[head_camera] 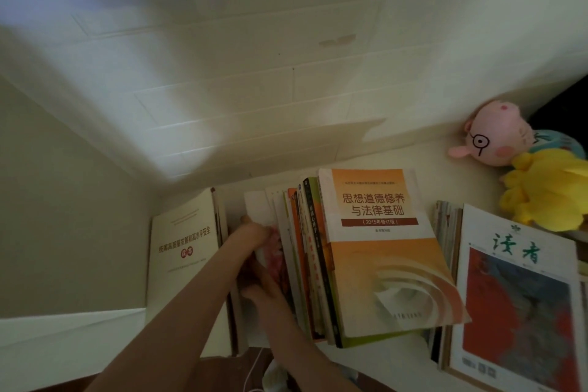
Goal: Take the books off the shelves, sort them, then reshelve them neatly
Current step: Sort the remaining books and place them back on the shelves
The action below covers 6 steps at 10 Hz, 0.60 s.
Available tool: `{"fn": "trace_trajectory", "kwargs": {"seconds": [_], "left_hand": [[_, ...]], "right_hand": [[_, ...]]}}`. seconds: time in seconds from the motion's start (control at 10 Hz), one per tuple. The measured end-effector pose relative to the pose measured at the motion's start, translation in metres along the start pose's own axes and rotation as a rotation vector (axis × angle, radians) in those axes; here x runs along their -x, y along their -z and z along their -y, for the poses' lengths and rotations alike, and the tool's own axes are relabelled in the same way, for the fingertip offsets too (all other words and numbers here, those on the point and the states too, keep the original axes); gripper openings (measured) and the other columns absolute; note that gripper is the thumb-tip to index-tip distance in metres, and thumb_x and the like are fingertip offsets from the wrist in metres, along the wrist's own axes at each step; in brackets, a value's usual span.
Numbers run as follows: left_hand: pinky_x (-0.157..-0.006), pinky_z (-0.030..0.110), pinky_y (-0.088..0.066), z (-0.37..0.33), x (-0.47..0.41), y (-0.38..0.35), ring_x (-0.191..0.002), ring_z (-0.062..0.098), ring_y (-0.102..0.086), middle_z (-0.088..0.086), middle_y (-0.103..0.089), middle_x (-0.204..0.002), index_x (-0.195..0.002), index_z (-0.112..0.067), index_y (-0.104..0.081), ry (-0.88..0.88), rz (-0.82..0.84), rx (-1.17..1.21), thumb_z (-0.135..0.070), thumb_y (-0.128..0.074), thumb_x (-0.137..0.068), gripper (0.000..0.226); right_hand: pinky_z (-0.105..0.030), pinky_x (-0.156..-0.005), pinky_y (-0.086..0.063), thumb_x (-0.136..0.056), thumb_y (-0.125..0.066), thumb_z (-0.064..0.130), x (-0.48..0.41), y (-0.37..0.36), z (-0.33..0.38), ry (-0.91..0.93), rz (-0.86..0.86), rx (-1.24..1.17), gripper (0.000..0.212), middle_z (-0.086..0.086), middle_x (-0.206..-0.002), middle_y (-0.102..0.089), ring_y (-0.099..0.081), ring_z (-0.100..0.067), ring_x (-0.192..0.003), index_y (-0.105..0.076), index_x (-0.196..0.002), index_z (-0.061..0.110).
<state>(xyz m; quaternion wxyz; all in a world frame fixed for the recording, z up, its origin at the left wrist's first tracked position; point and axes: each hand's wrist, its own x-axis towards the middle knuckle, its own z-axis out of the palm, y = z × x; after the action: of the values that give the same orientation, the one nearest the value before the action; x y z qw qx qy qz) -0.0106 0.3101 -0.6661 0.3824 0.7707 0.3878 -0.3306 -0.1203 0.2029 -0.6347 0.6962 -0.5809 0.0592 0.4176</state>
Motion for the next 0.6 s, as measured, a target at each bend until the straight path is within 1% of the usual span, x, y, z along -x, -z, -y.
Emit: {"fn": "trace_trajectory", "kwargs": {"seconds": [0.1,0.2,0.3,0.4,0.5,0.6], "left_hand": [[-0.098,0.034,-0.046,0.004,-0.006,-0.002,-0.117,0.030,-0.052,0.016,-0.049,-0.133,-0.140,-0.002,-0.034,-0.034,0.015,-0.061,-0.055,-0.053,-0.066,0.093],[-0.097,0.038,-0.047,0.008,-0.005,-0.002,-0.113,0.030,-0.054,0.016,-0.051,-0.131,-0.138,-0.004,-0.038,-0.088,-0.027,-0.044,-0.055,-0.058,-0.068,0.089],[-0.084,0.039,-0.056,0.035,-0.060,-0.016,-0.095,0.024,-0.063,0.010,-0.062,-0.111,-0.125,-0.009,-0.050,-0.129,-0.065,-0.013,-0.064,-0.056,-0.057,0.088],[-0.078,0.033,-0.054,0.018,-0.009,-0.005,-0.094,0.025,-0.063,0.010,-0.064,-0.110,-0.123,-0.006,-0.052,-0.199,-0.088,0.025,-0.050,-0.061,-0.075,0.065],[-0.081,0.032,-0.051,0.004,0.028,0.001,-0.101,0.029,-0.062,0.013,-0.063,-0.114,-0.121,-0.003,-0.054,-0.254,-0.151,-0.009,-0.026,-0.063,-0.087,0.042],[-0.077,0.031,-0.047,-0.007,0.047,-0.001,-0.104,0.032,-0.060,0.015,-0.062,-0.115,-0.122,-0.002,-0.047,-0.289,-0.261,-0.092,-0.025,-0.060,-0.091,0.041]], "right_hand": [[-0.027,-0.116,-0.028,-0.082,-0.051,0.031,0.008,0.008,-0.011,0.088,0.000,0.151,0.053,0.020,-0.146,-0.041,-0.035,0.001,-0.136,-0.043,-0.131,0.048],[-0.013,-0.115,-0.017,-0.101,-0.037,0.026,0.020,0.020,-0.021,0.161,-0.069,0.311,0.043,0.020,-0.152,-0.027,-0.020,0.010,-0.140,-0.033,-0.143,0.036],[-0.022,-0.119,0.000,-0.105,-0.005,0.036,0.019,0.023,-0.038,0.264,-0.333,0.837,0.052,-0.002,-0.160,0.004,-0.004,-0.007,-0.147,-0.009,-0.153,0.018],[-0.046,-0.119,0.006,-0.100,-0.021,0.046,0.014,0.035,-0.052,0.307,-0.283,1.796,0.070,-0.022,-0.157,0.013,0.008,-0.040,-0.142,0.006,-0.152,0.007],[-0.027,-0.121,-0.001,-0.100,-0.012,0.043,0.007,0.045,-0.036,0.077,-0.187,1.674,0.065,-0.013,-0.161,0.007,0.002,-0.023,-0.149,-0.001,-0.154,0.009],[-0.037,-0.122,-0.005,-0.099,-0.019,0.038,0.002,0.043,-0.046,0.332,-0.352,1.885,0.066,-0.030,-0.156,0.001,-0.001,-0.041,-0.146,-0.003,-0.151,-0.002]]}}
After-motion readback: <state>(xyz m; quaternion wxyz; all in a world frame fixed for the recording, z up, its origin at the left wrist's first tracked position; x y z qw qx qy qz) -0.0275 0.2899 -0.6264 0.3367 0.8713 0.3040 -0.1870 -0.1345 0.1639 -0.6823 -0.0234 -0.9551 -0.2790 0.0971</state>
